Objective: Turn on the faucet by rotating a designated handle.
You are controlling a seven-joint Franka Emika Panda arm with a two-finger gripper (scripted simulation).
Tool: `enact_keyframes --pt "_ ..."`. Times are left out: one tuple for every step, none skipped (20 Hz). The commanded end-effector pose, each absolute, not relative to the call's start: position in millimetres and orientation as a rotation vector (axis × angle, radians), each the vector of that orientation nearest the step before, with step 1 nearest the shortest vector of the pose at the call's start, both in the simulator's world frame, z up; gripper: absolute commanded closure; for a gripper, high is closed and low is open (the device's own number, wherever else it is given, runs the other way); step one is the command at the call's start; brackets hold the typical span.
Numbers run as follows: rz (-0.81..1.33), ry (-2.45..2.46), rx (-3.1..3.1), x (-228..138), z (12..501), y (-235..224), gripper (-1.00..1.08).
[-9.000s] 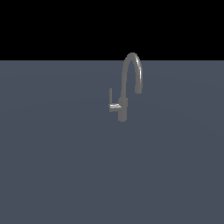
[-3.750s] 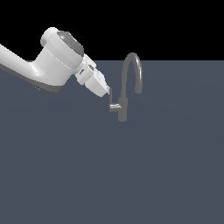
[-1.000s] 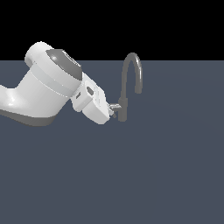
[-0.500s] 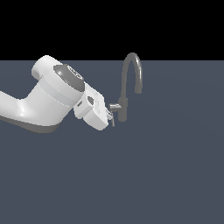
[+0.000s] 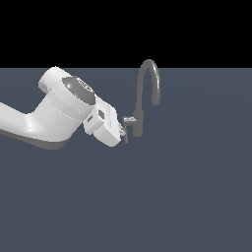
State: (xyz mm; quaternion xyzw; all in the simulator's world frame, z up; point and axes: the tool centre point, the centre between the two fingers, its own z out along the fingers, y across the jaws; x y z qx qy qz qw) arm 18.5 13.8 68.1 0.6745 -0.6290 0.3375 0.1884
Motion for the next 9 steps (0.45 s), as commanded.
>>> enact_keyframes --pt "0.931 -1.752 1.884 19.7 48.9 4.9 1.08" --pt "0.928 -1.751 1.883 21.5 45.6 4.5 1.08" --pt "0.926 -1.75 1.882 23.3 42.3 4.1 1.08" --pt "0.923 -1.749 1.88 25.1 39.1 3.7 1.08" --pt "0.92 -1.748 1.879 26.9 35.9 3.2 1.08" --pt "0.918 -1.746 1.878 28.7 32.6 2.8 1.08" --pt "0.915 -1.745 1.876 30.4 29.4 2.4 1.08" --pt "0.913 -1.744 1.875 32.2 26.2 2.0 1.08" --pt "0.913 -1.744 1.875 32.2 26.2 2.0 1.08"
